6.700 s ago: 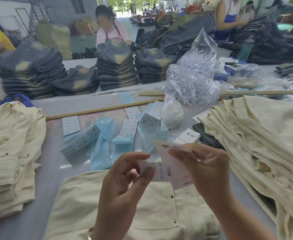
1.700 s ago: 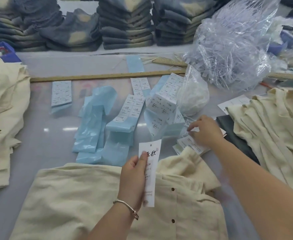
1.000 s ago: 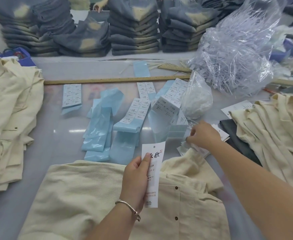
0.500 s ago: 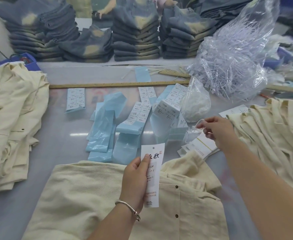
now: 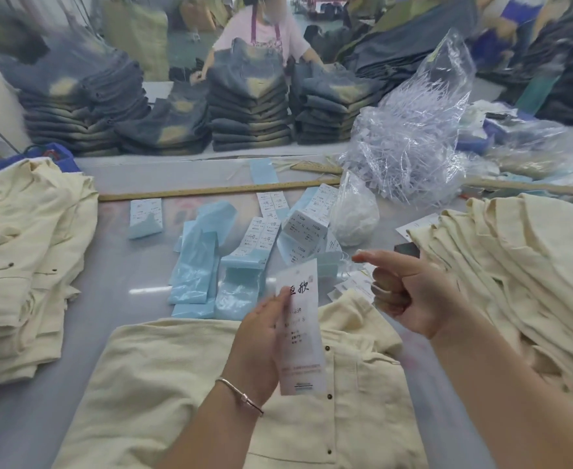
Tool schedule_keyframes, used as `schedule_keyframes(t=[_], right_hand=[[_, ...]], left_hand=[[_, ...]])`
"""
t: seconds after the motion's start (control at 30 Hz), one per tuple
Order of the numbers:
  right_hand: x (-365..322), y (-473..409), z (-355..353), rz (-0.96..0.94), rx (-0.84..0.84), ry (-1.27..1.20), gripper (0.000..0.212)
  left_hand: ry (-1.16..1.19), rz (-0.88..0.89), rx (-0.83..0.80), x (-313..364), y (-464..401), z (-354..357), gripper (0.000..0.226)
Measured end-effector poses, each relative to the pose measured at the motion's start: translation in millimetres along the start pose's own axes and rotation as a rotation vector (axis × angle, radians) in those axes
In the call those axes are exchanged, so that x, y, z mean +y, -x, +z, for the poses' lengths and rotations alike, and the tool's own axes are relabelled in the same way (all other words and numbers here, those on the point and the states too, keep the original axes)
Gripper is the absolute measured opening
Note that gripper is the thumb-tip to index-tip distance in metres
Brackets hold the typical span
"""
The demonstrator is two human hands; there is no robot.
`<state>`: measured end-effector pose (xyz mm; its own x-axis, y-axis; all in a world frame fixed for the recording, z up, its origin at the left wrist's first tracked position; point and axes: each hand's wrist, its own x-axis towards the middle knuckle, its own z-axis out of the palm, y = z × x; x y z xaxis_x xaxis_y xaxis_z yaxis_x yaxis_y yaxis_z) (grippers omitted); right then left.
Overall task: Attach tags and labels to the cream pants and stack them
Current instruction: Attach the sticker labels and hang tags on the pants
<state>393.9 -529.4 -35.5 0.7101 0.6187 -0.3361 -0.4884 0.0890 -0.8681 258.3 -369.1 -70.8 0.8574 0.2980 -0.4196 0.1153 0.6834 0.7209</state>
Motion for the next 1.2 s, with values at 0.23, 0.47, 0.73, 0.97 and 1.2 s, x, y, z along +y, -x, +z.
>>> schedule_keyframes(t=[0.23, 0.47, 0.73, 0.97, 1.2], right_hand=[[9, 40, 22, 0.103, -0.107, 0.348, 0.005], [16, 49, 12, 0.076, -0.005, 0.246, 0.012], [38, 38, -22, -0.05, 0.171, 0.643, 0.009], [137, 11, -4, -0.089, 0.081, 1.575, 0.035], [126, -15, -25, -0.226, -0.133, 1.778, 0.025]], left_hand=[[0.127, -0.261, -0.284, -9, 7, 16, 0.034], [0.069, -0.263, -0.157, 0, -13, 24, 0.035], [0.061, -0.206, -0.043, 7, -33, 6, 0.029], [0.162, -0.267, 0.129, -25, -34, -47, 0.026], [0.186, -0.243, 0.172, -26, -30, -73, 0.022]])
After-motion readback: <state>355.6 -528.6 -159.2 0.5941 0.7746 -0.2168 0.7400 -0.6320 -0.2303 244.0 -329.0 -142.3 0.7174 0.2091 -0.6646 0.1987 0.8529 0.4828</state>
